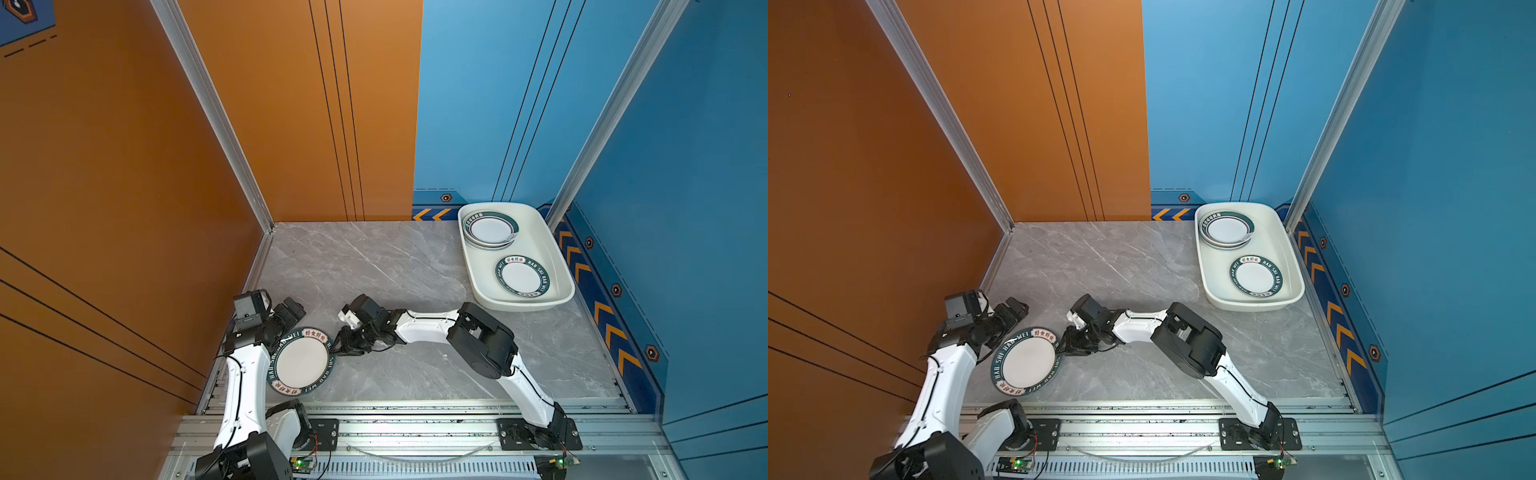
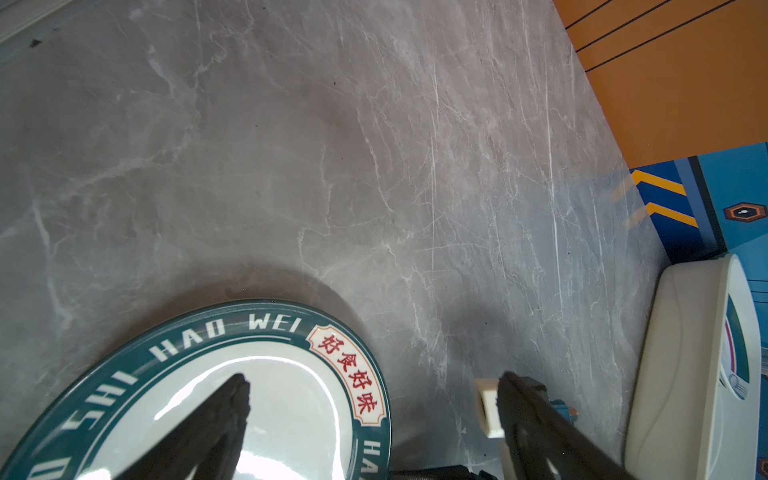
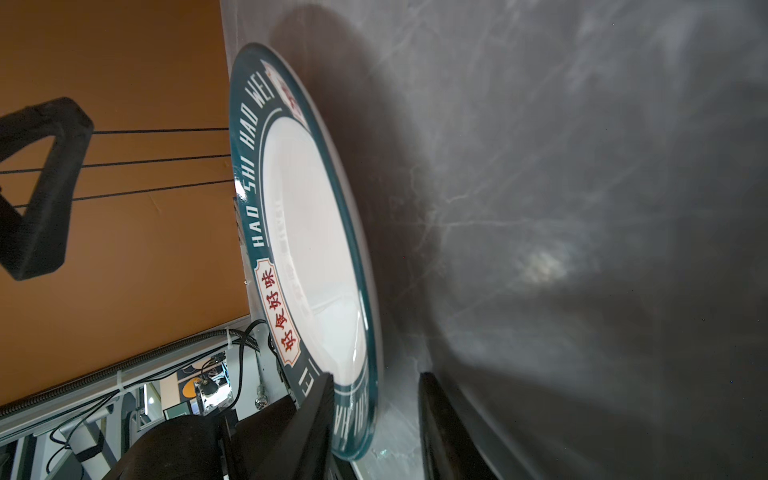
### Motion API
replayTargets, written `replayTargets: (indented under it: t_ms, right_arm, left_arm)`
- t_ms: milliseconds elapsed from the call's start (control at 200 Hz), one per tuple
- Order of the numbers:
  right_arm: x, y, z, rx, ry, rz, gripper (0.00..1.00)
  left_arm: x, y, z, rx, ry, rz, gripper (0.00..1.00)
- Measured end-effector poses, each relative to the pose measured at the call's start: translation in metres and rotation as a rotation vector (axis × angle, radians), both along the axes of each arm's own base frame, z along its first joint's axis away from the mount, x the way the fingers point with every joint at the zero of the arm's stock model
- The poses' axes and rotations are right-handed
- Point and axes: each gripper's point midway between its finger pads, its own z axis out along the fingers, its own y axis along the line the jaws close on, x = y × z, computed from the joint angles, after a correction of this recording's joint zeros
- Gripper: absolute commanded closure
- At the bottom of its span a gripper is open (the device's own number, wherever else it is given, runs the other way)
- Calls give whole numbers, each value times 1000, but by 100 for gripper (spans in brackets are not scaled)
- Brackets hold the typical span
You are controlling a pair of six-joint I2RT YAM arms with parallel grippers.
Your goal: Place the plates into the plastic bin on the countertop
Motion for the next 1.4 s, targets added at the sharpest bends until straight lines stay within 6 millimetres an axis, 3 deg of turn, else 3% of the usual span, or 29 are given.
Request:
replayTargets:
  t_ms: [140,571,761,871,1096,1252,1402]
  right_arm:
    - [4,10,-1,20,8,-11,70]
    - [5,19,-5,22,19,-26,100]
    - [9,17,-6,18,11,-28,100]
    - [21,10,-5,6,-14,-40,100]
    - [71,-37,22,-40,-72,-131,100]
    - [116,-87,60,-32,-128,-233,100]
    - [148,-136,97,-17,-181,-324,100]
  left_arm:
    - [0,0,0,0,-2,0,6]
    - [0,0,-2,-6,-1,1,6]
    - [-1,-1,-3,-10,0,-1,6]
    - [1,-1,-2,-12,-7,-5,6]
    - [6,-13,-4,-67,-58,-35,7]
    - [7,-35,-13,-114,-76,-91,7]
    - [21,-68,-8,-154,-117,-199,7]
